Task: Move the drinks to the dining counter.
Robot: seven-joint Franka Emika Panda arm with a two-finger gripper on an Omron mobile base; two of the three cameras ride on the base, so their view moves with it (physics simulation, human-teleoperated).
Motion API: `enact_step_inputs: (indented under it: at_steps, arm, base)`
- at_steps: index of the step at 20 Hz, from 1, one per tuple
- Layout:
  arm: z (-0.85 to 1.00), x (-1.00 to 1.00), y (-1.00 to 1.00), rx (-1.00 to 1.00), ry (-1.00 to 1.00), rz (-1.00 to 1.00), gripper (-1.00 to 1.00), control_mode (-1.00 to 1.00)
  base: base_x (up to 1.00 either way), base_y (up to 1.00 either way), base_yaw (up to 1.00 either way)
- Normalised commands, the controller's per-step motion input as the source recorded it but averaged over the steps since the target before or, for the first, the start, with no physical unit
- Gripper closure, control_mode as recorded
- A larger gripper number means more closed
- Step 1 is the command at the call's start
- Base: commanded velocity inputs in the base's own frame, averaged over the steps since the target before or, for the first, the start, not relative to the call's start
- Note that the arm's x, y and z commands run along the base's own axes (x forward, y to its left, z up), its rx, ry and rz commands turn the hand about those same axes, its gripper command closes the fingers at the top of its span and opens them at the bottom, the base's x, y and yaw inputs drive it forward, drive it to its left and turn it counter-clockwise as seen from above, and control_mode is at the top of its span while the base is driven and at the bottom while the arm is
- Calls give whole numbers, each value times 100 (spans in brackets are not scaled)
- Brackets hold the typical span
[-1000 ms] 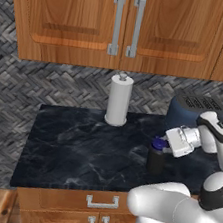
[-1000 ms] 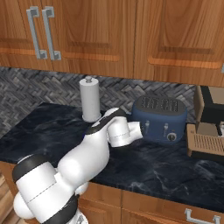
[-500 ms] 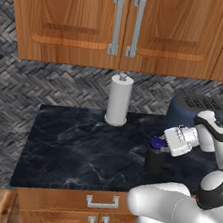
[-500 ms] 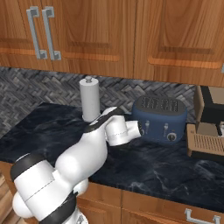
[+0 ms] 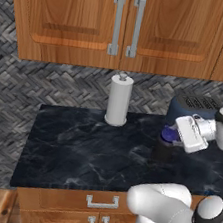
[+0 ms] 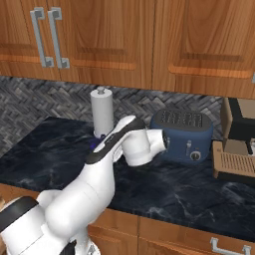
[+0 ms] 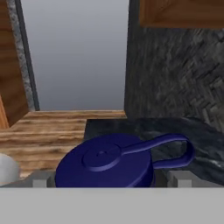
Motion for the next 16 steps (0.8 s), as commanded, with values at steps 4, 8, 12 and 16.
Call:
enact_step_inputs:
  at_steps: [4, 8, 12, 16]
  arm:
    - [87, -62, 1, 0, -20, 0, 100, -100]
    - [30, -75, 16, -3, -17, 2, 100, -100]
    - [2, -72, 20, -5, -8, 2, 100, -100]
    - [0, -57, 11, -3, -4, 1, 100, -100]
  base:
    - [0, 0, 0]
    - [0, 0, 0]
    - [0, 0, 0]
    - [0, 0, 0]
